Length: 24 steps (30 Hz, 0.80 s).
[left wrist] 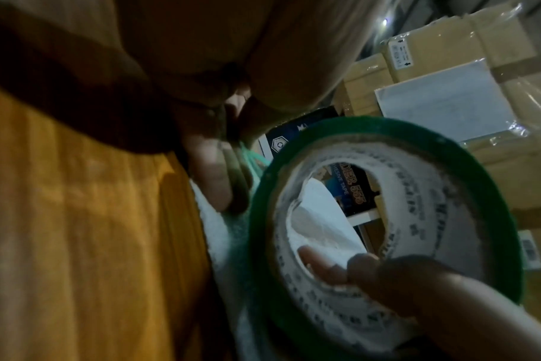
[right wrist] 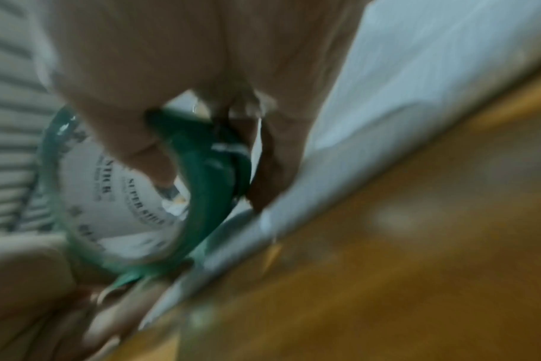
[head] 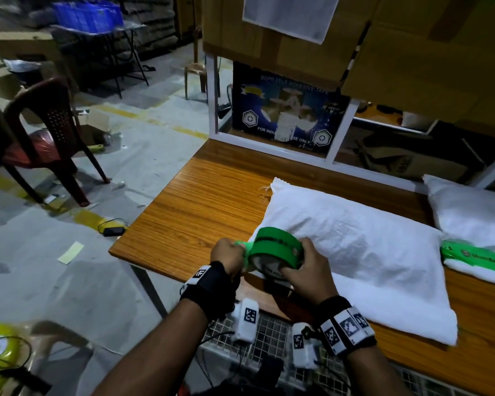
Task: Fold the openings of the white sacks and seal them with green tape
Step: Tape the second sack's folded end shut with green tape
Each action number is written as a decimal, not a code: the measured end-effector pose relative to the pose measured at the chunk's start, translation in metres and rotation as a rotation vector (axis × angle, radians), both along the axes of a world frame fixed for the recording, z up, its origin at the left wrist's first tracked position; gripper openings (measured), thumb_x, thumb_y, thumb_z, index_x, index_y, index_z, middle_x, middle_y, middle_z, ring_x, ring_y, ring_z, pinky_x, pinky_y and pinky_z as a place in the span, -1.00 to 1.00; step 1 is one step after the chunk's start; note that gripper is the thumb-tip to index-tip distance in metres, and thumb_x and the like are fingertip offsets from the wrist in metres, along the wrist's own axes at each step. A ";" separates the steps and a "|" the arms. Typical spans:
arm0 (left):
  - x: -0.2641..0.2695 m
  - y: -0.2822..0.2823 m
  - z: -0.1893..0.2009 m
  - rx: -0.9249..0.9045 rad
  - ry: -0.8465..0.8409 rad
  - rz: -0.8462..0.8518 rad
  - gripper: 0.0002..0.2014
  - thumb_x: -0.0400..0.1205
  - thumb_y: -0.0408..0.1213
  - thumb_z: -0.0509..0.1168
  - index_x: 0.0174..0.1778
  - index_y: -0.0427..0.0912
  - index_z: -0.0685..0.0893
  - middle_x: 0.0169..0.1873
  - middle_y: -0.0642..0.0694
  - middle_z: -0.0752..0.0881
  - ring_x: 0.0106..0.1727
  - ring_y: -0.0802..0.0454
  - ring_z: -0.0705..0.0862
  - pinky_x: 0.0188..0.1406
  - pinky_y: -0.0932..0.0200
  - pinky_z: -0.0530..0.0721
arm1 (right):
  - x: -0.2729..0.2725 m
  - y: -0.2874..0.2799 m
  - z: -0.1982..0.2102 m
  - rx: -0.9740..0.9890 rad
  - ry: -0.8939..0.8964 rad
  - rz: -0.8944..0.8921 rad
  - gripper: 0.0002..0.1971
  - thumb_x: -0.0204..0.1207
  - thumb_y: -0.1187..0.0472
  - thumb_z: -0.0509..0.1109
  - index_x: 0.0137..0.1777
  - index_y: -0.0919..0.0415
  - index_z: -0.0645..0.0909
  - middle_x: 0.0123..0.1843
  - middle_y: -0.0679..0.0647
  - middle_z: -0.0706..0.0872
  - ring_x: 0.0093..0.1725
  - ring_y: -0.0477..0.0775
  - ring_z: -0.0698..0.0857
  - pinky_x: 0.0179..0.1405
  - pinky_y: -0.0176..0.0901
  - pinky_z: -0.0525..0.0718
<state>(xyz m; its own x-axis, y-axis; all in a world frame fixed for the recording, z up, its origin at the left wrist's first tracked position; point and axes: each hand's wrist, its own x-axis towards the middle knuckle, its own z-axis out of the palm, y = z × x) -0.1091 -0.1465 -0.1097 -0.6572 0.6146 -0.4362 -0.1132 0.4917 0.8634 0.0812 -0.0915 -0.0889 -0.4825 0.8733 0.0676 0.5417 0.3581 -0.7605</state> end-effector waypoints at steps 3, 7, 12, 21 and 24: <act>0.002 0.003 0.000 0.052 -0.181 0.052 -0.90 0.66 -0.46 0.35 -0.11 -0.42 0.59 0.04 -0.45 0.68 -0.09 -0.36 0.75 -0.36 -0.22 0.81 | 0.008 0.001 0.012 0.039 -0.035 -0.078 -0.59 0.21 0.15 0.63 -0.01 0.07 0.53 -0.18 0.00 0.68 -0.18 0.01 0.66 -0.40 -0.39 0.50; 0.003 0.004 0.003 0.097 -0.344 0.106 -0.87 0.69 -0.52 0.28 -0.16 -0.36 0.48 0.05 -0.48 0.60 -0.15 -0.42 0.74 -0.45 -0.37 0.75 | 0.021 0.010 0.020 0.023 -0.087 -0.093 -0.64 0.20 0.17 0.62 -0.07 0.08 0.55 -0.21 -0.03 0.67 -0.18 0.03 0.66 -0.42 -0.41 0.46; 0.003 0.003 0.004 0.136 -0.467 0.123 -0.84 0.74 -0.52 0.17 -0.16 -0.32 0.44 -0.09 -0.47 0.63 0.00 -0.53 0.74 -0.60 -0.22 0.74 | 0.041 0.019 0.014 0.117 -0.051 0.031 -0.39 0.13 0.24 0.67 0.17 -0.01 0.49 0.05 -0.02 0.63 0.02 -0.01 0.62 -0.19 -0.39 0.50; -0.007 -0.002 0.002 0.195 -0.397 0.063 -0.94 0.76 -0.44 0.19 0.03 -0.28 0.42 -0.19 -0.39 0.63 -0.40 -0.14 0.70 -0.63 0.03 0.71 | 0.034 0.017 -0.010 0.189 -0.147 0.138 -0.10 0.16 0.42 0.53 0.55 0.03 0.35 0.33 0.11 0.54 0.26 0.12 0.55 0.10 -0.24 0.49; -0.012 -0.003 0.001 0.219 -0.313 0.037 -0.88 0.77 -0.39 0.22 -0.02 -0.21 0.38 -0.39 -0.24 0.54 -0.54 -0.01 0.53 -0.51 0.08 0.58 | 0.027 0.016 -0.004 0.194 -0.215 0.156 -0.10 0.22 0.37 0.54 0.58 0.02 0.29 0.35 0.13 0.51 0.29 0.18 0.56 0.11 -0.18 0.54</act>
<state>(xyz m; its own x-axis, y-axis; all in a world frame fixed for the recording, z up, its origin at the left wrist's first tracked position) -0.1209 -0.1500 -0.1090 -0.5365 0.6937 -0.4806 -0.4021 0.2905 0.8683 0.1082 -0.0753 -0.0933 -0.6303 0.7688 0.1078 0.6097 0.5761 -0.5444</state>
